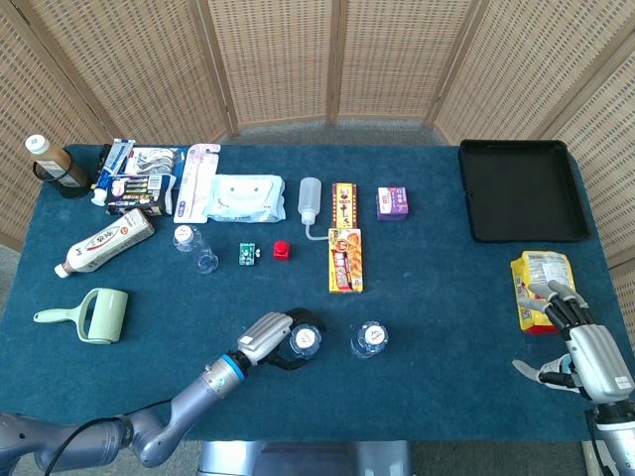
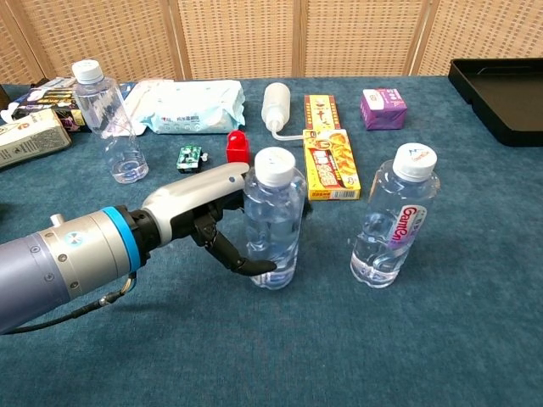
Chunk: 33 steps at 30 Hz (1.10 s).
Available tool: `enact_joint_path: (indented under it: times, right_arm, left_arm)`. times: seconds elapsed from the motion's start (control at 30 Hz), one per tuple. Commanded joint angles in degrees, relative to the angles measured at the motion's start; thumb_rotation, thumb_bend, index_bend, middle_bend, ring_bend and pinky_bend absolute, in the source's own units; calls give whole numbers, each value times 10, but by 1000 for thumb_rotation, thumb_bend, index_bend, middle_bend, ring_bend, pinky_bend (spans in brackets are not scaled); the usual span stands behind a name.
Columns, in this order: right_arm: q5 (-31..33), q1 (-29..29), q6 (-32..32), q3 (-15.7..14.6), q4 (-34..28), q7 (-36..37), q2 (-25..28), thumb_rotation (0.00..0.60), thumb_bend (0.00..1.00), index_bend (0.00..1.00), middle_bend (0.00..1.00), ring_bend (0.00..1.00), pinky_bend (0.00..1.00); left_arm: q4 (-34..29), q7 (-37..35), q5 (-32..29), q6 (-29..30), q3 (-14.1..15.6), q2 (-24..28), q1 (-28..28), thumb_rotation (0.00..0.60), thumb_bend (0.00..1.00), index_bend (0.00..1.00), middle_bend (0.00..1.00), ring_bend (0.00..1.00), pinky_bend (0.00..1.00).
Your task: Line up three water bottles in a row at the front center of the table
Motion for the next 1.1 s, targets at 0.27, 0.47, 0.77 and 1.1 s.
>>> enact_joint_path:
  times: [0.27, 0.47, 0.77, 1.1]
  right_arm:
    - [0, 0, 0, 0, 0, 0, 2, 600, 0, 237, 141, 52, 0]
    - [-1, 0, -3, 0, -2, -3, 2, 600, 1, 238, 141, 53, 0]
    - [-6, 2, -8, -3, -10, -19, 0, 600, 0, 240, 141, 52, 0]
    - [-17, 9, -21, -9, -24, -47, -5, 600, 0, 241, 141, 52, 0]
  left_arm:
    - [2, -12, 20, 38, 7, 3, 9, 600, 240, 0, 0, 0, 196]
    - [-4, -30, 34, 63, 22, 28, 25, 600, 228, 0, 0, 0, 176]
    - [-33, -104, 94, 119, 74, 119, 55, 600, 206, 0, 0, 0, 155]
    - [-73, -168, 160, 219, 97, 244, 81, 600, 180, 0, 0, 0, 89]
